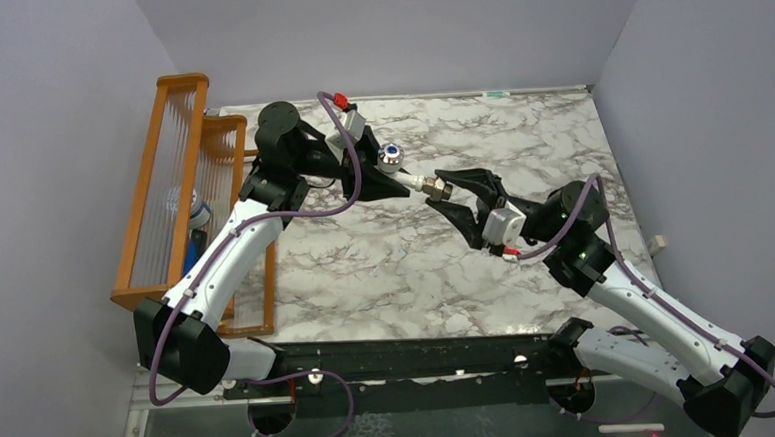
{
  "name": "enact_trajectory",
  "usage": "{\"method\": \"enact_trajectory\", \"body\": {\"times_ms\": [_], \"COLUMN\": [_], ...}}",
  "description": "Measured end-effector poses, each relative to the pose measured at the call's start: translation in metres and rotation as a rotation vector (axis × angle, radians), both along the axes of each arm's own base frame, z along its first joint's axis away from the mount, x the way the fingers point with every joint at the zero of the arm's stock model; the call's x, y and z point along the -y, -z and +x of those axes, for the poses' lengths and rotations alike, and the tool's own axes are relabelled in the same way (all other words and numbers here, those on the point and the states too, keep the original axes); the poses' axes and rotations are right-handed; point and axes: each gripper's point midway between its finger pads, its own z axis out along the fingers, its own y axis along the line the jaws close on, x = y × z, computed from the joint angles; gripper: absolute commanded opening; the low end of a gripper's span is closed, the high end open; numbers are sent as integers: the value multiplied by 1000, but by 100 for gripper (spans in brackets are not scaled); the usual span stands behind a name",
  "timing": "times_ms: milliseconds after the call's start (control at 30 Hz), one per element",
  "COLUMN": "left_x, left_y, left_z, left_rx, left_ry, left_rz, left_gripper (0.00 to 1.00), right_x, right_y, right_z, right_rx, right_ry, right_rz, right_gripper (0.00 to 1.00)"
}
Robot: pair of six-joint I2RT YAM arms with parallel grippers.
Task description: Install the water faucets
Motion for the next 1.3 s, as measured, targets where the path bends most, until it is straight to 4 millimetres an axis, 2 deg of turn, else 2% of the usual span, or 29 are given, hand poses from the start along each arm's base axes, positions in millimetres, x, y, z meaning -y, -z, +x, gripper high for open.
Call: {"method": "enact_trajectory", "body": {"times_ms": [267, 700, 833, 1100, 1133, 1167, 1200, 1233, 1267, 1300], "left_x": [-1, -5, -6, -7, -7, -7, -7, -7, -7, -7], "left_y": [1, 0, -1, -2, -3, -3, -3, -4, -4, -4], "left_z": [-1, -1, -1, -1, -1, -1, -1, -1, -1, -1], "left_rx": [5, 11, 17, 32, 33, 36, 38, 42, 43, 44], "left_ry": [12, 18, 13, 9, 8, 8, 8, 8, 8, 8], "left_rz": [1, 2, -1, -5, -6, -7, -7, -9, -9, -9], "left_gripper": [0, 0, 0, 0, 0, 0, 0, 0, 0, 0], "right_x": [-3, -10, -12, -11, -11, -11, -11, -11, -10, -10], "right_y": [2, 0, -2, -2, -3, -3, -3, -4, -4, -4], "right_z": [-2, -6, -5, -2, -1, -1, -1, -1, -1, -1], "right_rx": [-451, -1228, -1332, -1324, -1320, -1318, -1313, -1307, -1294, -1275], "right_ry": [-47, -149, -181, -171, -169, -167, -166, -165, -163, -159], "right_rz": [135, 465, 532, 542, 543, 543, 541, 540, 536, 529], "right_gripper": [1, 1, 1, 1, 2, 8, 19, 37, 49, 55]}}
